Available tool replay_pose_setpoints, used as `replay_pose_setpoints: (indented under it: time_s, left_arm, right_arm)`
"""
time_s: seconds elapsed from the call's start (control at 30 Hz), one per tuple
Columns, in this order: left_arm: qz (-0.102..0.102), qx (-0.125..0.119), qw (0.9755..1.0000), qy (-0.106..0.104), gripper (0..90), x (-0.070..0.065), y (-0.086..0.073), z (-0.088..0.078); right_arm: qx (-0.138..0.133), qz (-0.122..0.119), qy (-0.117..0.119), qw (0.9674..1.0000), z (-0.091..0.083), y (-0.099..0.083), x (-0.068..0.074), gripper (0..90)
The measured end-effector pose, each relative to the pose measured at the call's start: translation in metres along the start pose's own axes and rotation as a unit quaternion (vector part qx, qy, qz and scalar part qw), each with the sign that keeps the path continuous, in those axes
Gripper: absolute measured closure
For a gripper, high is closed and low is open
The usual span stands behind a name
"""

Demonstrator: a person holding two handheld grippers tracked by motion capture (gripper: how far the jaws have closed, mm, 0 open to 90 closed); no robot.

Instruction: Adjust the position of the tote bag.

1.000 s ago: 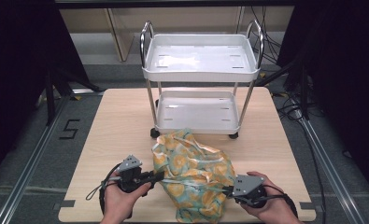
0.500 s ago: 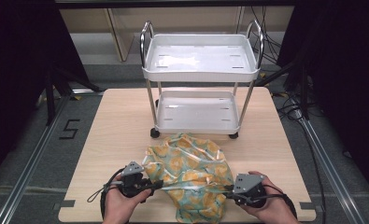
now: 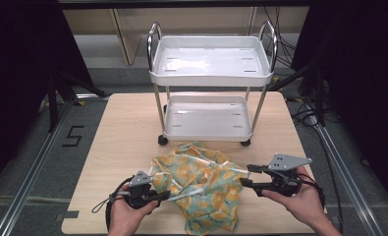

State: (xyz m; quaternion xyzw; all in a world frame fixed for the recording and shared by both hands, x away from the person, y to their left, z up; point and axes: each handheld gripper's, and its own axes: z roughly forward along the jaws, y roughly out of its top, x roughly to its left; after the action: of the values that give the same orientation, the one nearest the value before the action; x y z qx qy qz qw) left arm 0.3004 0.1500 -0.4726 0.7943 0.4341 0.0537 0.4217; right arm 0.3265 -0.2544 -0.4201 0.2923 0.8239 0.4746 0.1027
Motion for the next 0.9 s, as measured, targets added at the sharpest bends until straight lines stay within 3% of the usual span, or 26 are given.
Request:
replay_pose_setpoints:
  time_s: [0.07,0.27,0.43,0.5,0.53,0.6,0.63,0.67,0.73,0.8,0.83,0.87,0.9]
  left_arm:
    - [0.002,0.001,1.0,0.007,80.0,0.0,0.0,0.0]
    - [0.006,-0.004,0.9999,0.009,80.7,-0.001,0.001,0.001]
    - [0.015,0.0,0.9998,0.009,80.9,-0.006,0.002,0.002]
    - [0.025,0.006,0.9996,0.014,80.9,-0.006,0.001,0.001]
    - [0.024,0.006,0.9996,0.013,80.9,-0.007,0.001,0.0]
    - [0.023,0.002,0.9997,0.011,81.1,-0.007,0.001,0.001]
    - [0.025,0.002,0.9996,0.011,81.1,-0.007,0.001,0.001]
    - [0.027,0.005,0.9995,0.014,81.1,-0.007,0.001,0.001]
    - [0.027,0.008,0.9995,0.013,81.1,-0.007,0.0,0.001]
    - [0.026,0.008,0.9996,0.006,81.1,-0.008,-0.001,0.001]
    - [0.023,0.008,0.9997,0.005,81.1,-0.008,-0.002,0.001]
    - [0.021,0.01,0.9997,0.007,81.0,-0.008,-0.002,0.001]
    - [0.02,0.009,0.9998,0.005,80.8,-0.009,-0.002,0.0]
  right_arm:
    - [-0.018,-0.003,0.002,0.9998,-0.003,0.009,-0.001,46.8]
    - [-0.023,-0.026,-0.018,0.9992,-0.019,0.022,0.0,48.9]
    - [-0.029,0.022,-0.04,0.9985,-0.019,0.025,-0.005,48.2]
    - [0.007,0.047,-0.038,0.9982,-0.01,0.024,-0.009,46.4]
    - [0.016,0.045,-0.038,0.9981,-0.004,0.023,-0.011,45.6]
    - [0.062,0.083,-0.019,0.9944,0.012,0.018,-0.012,43.4]
    - [0.071,0.078,-0.021,0.9942,0.018,0.015,-0.014,43.3]
    - [0.09,0.103,-0.016,0.9905,0.025,0.011,-0.012,42.5]
    - [0.126,0.106,-0.004,0.9862,0.037,0.003,-0.012,41.4]
    - [0.147,0.111,-0.002,0.9828,0.045,-0.004,-0.012,47.4]
    - [0.158,0.1,0.001,0.9825,0.048,-0.006,-0.013,55.7]
    - [0.16,0.087,0.001,0.9833,0.049,-0.007,-0.012,66.0]
    - [0.144,0.077,0.0,0.9865,0.051,-0.009,-0.012,72.1]
